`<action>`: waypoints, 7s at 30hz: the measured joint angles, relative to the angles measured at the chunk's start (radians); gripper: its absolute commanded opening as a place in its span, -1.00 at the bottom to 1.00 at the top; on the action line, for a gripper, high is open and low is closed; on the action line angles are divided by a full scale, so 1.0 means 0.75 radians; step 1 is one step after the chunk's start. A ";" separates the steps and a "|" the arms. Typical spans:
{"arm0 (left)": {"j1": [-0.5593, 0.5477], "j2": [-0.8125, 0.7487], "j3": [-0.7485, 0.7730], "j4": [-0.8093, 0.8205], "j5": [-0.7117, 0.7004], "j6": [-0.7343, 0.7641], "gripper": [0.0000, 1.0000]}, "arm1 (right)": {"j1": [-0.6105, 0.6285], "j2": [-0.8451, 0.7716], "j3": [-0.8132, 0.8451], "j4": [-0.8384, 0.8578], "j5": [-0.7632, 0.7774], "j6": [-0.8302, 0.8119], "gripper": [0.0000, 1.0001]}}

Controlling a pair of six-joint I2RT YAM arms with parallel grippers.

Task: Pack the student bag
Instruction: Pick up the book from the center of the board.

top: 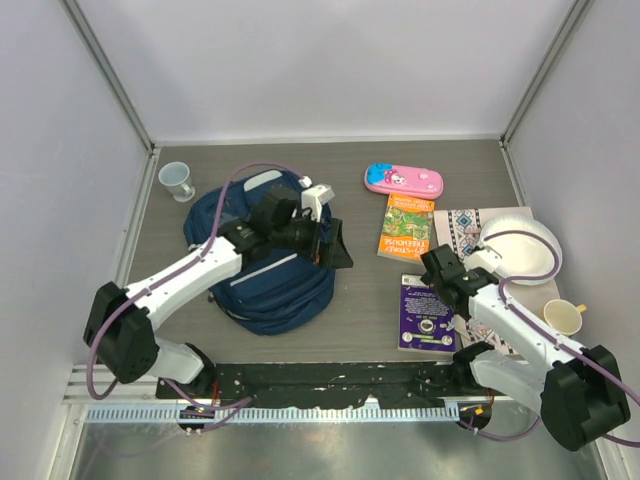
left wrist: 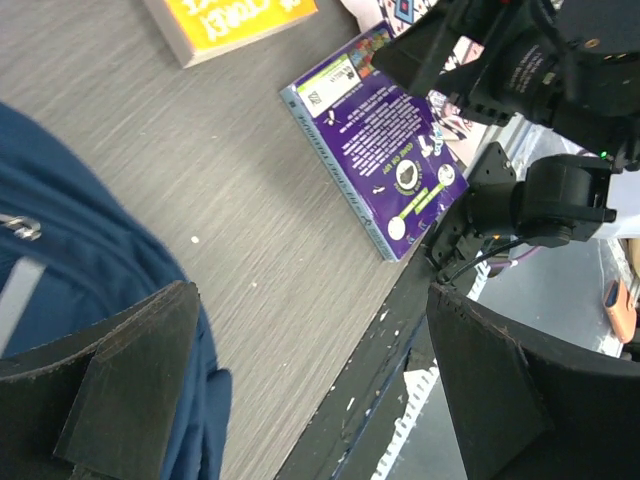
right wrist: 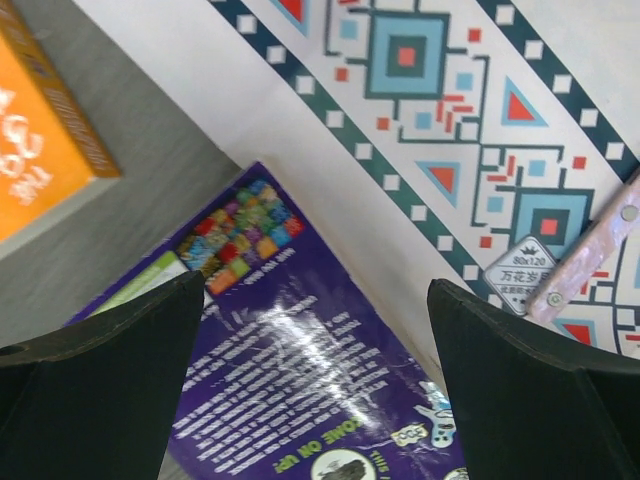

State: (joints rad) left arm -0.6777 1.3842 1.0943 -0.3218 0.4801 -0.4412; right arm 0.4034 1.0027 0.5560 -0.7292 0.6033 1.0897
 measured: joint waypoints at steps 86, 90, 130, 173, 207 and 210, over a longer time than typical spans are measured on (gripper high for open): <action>-0.221 0.822 0.227 0.357 -0.022 -0.337 0.66 | 0.001 -0.303 -0.288 0.433 -0.914 -0.336 -0.18; -0.220 0.822 0.227 0.360 -0.024 -0.336 0.66 | 0.001 -0.274 -0.305 0.446 -0.910 -0.330 -0.39; -0.196 0.822 0.226 0.394 -0.092 -0.307 0.52 | 0.001 -0.381 -0.447 0.719 -0.934 -0.146 -0.26; 0.127 0.111 -0.160 0.695 0.114 -0.382 0.99 | 0.010 -0.348 -0.090 1.032 -1.176 -0.253 -0.98; 0.174 -0.100 -0.311 0.752 -0.021 -0.411 -1.00 | 0.012 -0.188 0.093 1.068 -1.137 -0.426 0.75; 0.193 -0.185 -0.309 0.612 -0.225 -0.377 -1.00 | 0.010 -0.260 0.088 1.014 -1.096 -0.422 0.75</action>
State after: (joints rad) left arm -0.5327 1.2457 0.8623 0.1375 0.3111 -0.7242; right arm 0.4110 0.8074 0.6220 0.0315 -0.2188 0.7734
